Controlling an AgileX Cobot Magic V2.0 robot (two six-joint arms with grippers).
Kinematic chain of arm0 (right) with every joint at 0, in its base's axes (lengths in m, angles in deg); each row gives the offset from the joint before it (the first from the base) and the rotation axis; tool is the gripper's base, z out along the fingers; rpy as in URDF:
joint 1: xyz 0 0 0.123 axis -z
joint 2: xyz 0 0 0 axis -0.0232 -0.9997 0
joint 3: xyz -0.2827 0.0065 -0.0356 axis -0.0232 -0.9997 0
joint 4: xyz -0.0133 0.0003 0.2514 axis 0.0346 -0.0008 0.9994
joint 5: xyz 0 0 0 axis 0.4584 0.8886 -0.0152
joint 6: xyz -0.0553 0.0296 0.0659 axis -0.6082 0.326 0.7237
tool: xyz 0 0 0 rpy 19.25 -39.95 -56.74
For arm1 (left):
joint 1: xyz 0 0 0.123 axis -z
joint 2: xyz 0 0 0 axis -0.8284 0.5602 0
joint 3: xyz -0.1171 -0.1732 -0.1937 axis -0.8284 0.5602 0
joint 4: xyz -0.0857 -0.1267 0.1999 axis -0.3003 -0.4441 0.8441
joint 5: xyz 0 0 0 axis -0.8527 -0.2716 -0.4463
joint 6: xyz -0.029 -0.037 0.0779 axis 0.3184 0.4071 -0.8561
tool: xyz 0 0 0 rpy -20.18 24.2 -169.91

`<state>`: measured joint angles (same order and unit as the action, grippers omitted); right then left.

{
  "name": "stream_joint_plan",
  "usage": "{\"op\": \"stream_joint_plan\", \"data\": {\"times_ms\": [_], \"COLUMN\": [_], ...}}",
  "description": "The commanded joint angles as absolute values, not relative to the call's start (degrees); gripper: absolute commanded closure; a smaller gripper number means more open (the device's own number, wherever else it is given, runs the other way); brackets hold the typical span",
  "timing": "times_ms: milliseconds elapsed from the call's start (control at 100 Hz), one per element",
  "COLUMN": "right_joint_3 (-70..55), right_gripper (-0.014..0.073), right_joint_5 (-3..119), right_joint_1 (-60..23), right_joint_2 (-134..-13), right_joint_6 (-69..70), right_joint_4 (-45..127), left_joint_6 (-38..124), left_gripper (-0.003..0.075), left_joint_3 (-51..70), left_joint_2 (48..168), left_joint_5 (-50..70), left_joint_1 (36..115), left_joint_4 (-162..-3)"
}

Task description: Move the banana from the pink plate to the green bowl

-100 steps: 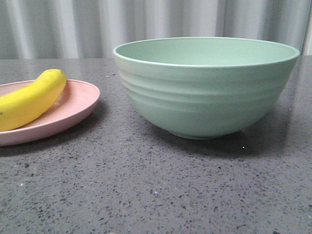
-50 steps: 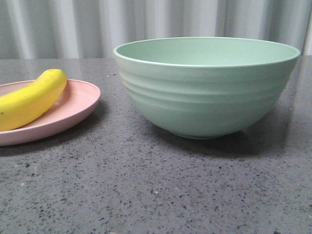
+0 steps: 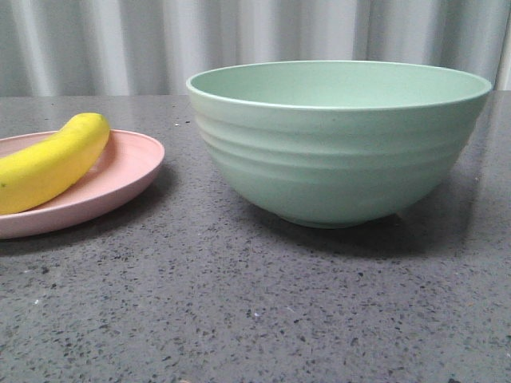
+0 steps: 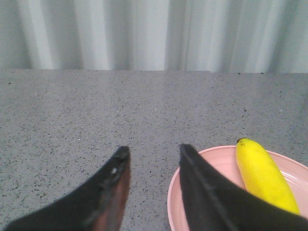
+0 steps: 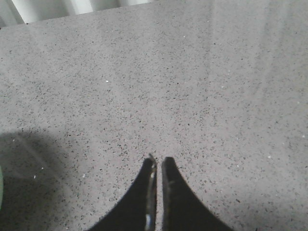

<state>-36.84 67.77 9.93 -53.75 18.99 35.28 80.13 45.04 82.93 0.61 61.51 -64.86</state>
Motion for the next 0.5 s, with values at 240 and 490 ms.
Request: {"op": "stream_joint_plan", "data": {"times_ms": [240,490], "right_joint_3": [-34.69,-34.69], "right_gripper": [0.0665,0.0665], "right_joint_5": [63.94,63.94], "right_joint_1": [10.08,10.08], "right_joint_2": [-54.22,-54.22], "right_joint_6": [18.27,18.27], "right_joint_4": [35.74,35.74], "left_joint_6": [80.50,78.10], "left_gripper": [0.0339,0.0348], "left_joint_3": [37.13,28.24], "left_joint_2": [90.07,101.43], "left_joint_5": [1.38,14.37], "left_joint_1": [65.82,73.61], "left_joint_4": [-68.44,-68.20]}}
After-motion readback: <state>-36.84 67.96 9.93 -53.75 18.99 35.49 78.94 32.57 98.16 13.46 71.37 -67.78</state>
